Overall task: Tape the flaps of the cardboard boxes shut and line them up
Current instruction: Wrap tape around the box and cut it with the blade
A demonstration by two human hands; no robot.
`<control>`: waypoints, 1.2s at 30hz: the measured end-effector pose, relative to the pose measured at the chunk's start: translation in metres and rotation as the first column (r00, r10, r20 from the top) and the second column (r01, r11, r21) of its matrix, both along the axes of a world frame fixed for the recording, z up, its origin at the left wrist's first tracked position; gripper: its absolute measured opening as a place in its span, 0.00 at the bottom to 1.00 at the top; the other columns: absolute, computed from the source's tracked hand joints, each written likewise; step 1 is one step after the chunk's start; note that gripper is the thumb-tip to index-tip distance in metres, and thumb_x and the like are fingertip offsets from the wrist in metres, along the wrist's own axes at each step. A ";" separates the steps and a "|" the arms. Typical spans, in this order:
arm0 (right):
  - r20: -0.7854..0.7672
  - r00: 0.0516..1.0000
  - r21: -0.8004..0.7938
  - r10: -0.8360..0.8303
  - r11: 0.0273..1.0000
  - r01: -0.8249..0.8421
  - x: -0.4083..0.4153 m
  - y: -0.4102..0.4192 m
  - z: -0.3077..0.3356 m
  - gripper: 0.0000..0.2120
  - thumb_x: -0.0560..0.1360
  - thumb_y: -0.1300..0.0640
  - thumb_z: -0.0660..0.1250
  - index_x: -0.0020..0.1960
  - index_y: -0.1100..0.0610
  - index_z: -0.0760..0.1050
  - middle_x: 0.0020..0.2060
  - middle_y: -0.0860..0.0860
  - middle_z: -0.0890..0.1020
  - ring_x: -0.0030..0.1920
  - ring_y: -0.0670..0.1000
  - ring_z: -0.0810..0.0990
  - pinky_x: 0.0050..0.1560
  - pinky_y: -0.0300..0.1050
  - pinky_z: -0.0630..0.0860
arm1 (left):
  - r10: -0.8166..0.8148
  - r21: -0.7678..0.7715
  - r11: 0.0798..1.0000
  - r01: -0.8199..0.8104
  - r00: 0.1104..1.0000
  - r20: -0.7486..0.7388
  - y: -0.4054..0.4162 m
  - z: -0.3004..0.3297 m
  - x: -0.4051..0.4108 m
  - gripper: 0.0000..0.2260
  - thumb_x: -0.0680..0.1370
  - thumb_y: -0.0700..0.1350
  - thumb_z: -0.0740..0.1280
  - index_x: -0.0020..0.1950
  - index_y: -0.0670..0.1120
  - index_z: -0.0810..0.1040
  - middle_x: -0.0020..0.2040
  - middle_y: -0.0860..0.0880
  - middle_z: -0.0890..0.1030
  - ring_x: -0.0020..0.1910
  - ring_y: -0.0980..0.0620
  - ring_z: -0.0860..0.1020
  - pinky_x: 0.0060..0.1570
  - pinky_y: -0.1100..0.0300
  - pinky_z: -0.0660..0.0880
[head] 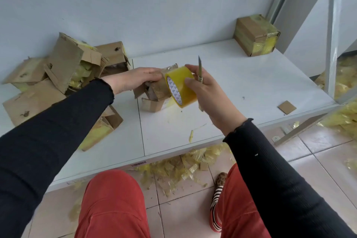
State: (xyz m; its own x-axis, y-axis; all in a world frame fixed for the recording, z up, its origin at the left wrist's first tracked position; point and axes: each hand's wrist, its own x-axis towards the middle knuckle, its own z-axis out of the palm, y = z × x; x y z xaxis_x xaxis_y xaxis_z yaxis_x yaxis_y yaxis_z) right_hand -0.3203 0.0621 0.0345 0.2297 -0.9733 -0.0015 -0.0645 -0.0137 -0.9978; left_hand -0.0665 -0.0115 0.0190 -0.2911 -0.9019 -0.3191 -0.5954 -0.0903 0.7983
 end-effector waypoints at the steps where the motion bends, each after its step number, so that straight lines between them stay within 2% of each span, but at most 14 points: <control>1: 0.018 1.000 0.006 0.021 1.000 -0.021 0.001 -0.006 0.004 0.17 0.83 0.60 0.61 0.71 0.49 0.72 0.51 0.45 0.80 0.41 0.38 0.78 0.42 0.36 0.75 | 0.015 0.001 1.000 -0.015 1.000 -0.001 0.001 0.004 0.001 0.11 0.84 0.51 0.65 0.66 0.57 0.81 0.58 0.60 0.85 0.59 0.62 0.81 0.53 0.71 0.73; 3: 0.027 0.998 0.050 0.059 0.997 -0.061 0.008 -0.016 0.010 0.19 0.83 0.60 0.61 0.72 0.47 0.70 0.56 0.48 0.79 0.49 0.45 0.76 0.54 0.56 0.78 | 0.108 -0.192 0.978 -0.084 0.987 0.119 0.001 0.006 0.003 0.11 0.84 0.49 0.67 0.65 0.57 0.82 0.56 0.57 0.85 0.56 0.56 0.82 0.55 0.62 0.75; 4: 0.019 0.997 0.050 0.069 0.996 -0.070 0.013 -0.022 0.011 0.18 0.83 0.59 0.61 0.72 0.48 0.70 0.54 0.48 0.78 0.49 0.45 0.77 0.52 0.54 0.79 | 0.176 -0.334 0.937 -0.104 0.965 0.195 0.002 0.007 0.002 0.10 0.83 0.48 0.67 0.62 0.58 0.82 0.53 0.58 0.85 0.53 0.55 0.81 0.54 0.58 0.74; 6: -0.026 0.998 -0.007 0.050 0.999 -0.050 0.023 -0.032 0.012 0.12 0.85 0.55 0.61 0.68 0.52 0.72 0.47 0.47 0.78 0.41 0.37 0.78 0.35 0.34 0.74 | 0.198 -0.488 0.872 -0.032 0.935 0.294 0.004 0.006 -0.003 0.10 0.82 0.46 0.66 0.61 0.55 0.82 0.54 0.59 0.82 0.54 0.53 0.79 0.51 0.58 0.73; 7: -0.066 0.998 -0.036 0.011 0.999 -0.013 0.027 -0.038 0.011 0.07 0.85 0.53 0.60 0.61 0.52 0.74 0.43 0.46 0.76 0.34 0.35 0.76 0.32 0.32 0.70 | 0.141 -0.463 0.886 0.010 0.947 0.290 0.004 0.003 -0.005 0.12 0.80 0.47 0.65 0.62 0.53 0.81 0.56 0.57 0.82 0.56 0.52 0.79 0.51 0.59 0.72; 9: -0.100 0.995 -0.027 -0.021 0.999 0.019 0.032 -0.047 0.006 0.10 0.86 0.50 0.59 0.49 0.54 0.72 0.39 0.47 0.74 0.33 0.40 0.73 0.37 0.38 0.69 | 0.024 -0.311 0.950 0.040 0.980 0.197 0.007 -0.003 -0.006 0.18 0.75 0.54 0.66 0.64 0.53 0.77 0.59 0.55 0.80 0.58 0.55 0.78 0.52 0.66 0.72; 11: -0.035 0.998 0.051 0.043 0.998 -0.041 0.033 -0.049 0.003 0.17 0.86 0.47 0.59 0.52 0.59 0.77 0.41 0.48 0.80 0.41 0.44 0.79 0.45 0.41 0.74 | -0.023 -0.303 0.948 0.094 0.973 0.230 0.009 -0.007 -0.004 0.28 0.71 0.61 0.73 0.68 0.52 0.74 0.61 0.54 0.78 0.60 0.55 0.77 0.57 0.63 0.74; 14: 0.030 0.995 0.033 0.097 0.995 -0.098 0.030 -0.041 0.001 0.18 0.86 0.48 0.58 0.57 0.61 0.79 0.43 0.43 0.84 0.43 0.38 0.82 0.44 0.29 0.76 | 0.073 -0.426 0.899 0.104 0.922 0.380 0.008 -0.020 0.000 0.33 0.71 0.61 0.76 0.73 0.54 0.71 0.65 0.53 0.77 0.63 0.51 0.75 0.61 0.49 0.76; 18: -0.089 0.992 -0.121 0.088 0.988 -0.098 0.017 -0.014 -0.006 0.13 0.87 0.52 0.58 0.44 0.55 0.67 0.33 0.38 0.69 0.32 0.39 0.68 0.32 0.31 0.65 | 0.096 -0.409 0.911 0.052 0.938 0.333 0.006 -0.026 0.003 0.38 0.68 0.63 0.76 0.74 0.67 0.62 0.63 0.54 0.77 0.62 0.50 0.76 0.57 0.50 0.76; 22: -0.107 0.994 -0.127 0.030 0.991 -0.043 0.007 0.020 -0.021 0.17 0.87 0.53 0.58 0.39 0.51 0.61 0.29 0.38 0.65 0.30 0.41 0.63 0.32 0.34 0.62 | 0.035 -0.403 0.904 0.143 0.914 0.403 0.008 -0.025 0.005 0.42 0.73 0.65 0.74 0.81 0.69 0.53 0.80 0.66 0.60 0.78 0.56 0.60 0.74 0.53 0.62; 26: -0.295 0.955 -0.077 -0.019 0.997 -0.004 0.008 0.035 -0.050 0.17 0.86 0.48 0.56 0.40 0.53 0.62 0.33 0.46 0.67 0.34 0.48 0.65 0.37 0.48 0.62 | 0.027 -0.382 0.908 0.172 0.887 0.462 0.005 -0.023 0.000 0.42 0.75 0.65 0.72 0.83 0.65 0.51 0.82 0.64 0.56 0.80 0.54 0.57 0.75 0.51 0.59; 29: -0.435 0.900 0.047 0.018 0.999 0.003 0.011 0.032 -0.070 0.17 0.86 0.46 0.55 0.43 0.55 0.65 0.34 0.49 0.70 0.36 0.51 0.68 0.39 0.50 0.64 | 0.020 -0.365 0.911 0.194 0.862 0.507 0.003 -0.020 -0.002 0.42 0.76 0.64 0.71 0.83 0.64 0.49 0.82 0.63 0.55 0.80 0.54 0.56 0.75 0.50 0.61; 33: -0.415 0.908 0.159 0.059 0.987 0.009 0.015 0.023 -0.073 0.17 0.85 0.46 0.55 0.44 0.56 0.67 0.34 0.49 0.70 0.35 0.51 0.68 0.37 0.47 0.64 | 0.031 -0.350 0.922 0.165 0.870 0.492 0.000 -0.015 -0.007 0.44 0.74 0.64 0.74 0.84 0.61 0.52 0.81 0.58 0.60 0.78 0.53 0.60 0.74 0.53 0.62; 36: -0.352 0.934 0.134 0.058 0.991 -0.010 0.011 0.024 -0.062 0.17 0.85 0.44 0.56 0.43 0.54 0.67 0.34 0.49 0.69 0.33 0.49 0.66 0.35 0.46 0.63 | 0.044 -0.278 0.959 0.050 0.945 0.323 -0.010 -0.004 -0.001 0.41 0.74 0.59 0.77 0.82 0.60 0.60 0.79 0.57 0.66 0.76 0.56 0.64 0.70 0.60 0.62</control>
State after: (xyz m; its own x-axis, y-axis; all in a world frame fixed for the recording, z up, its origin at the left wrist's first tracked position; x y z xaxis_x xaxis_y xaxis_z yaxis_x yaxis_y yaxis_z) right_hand -0.3097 0.0857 -0.0270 0.2242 -0.9510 -0.2130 -0.4160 0.1042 -0.9033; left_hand -0.0676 -0.0215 0.0151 -0.2174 -0.9671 -0.1318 -0.8246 0.1097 0.5550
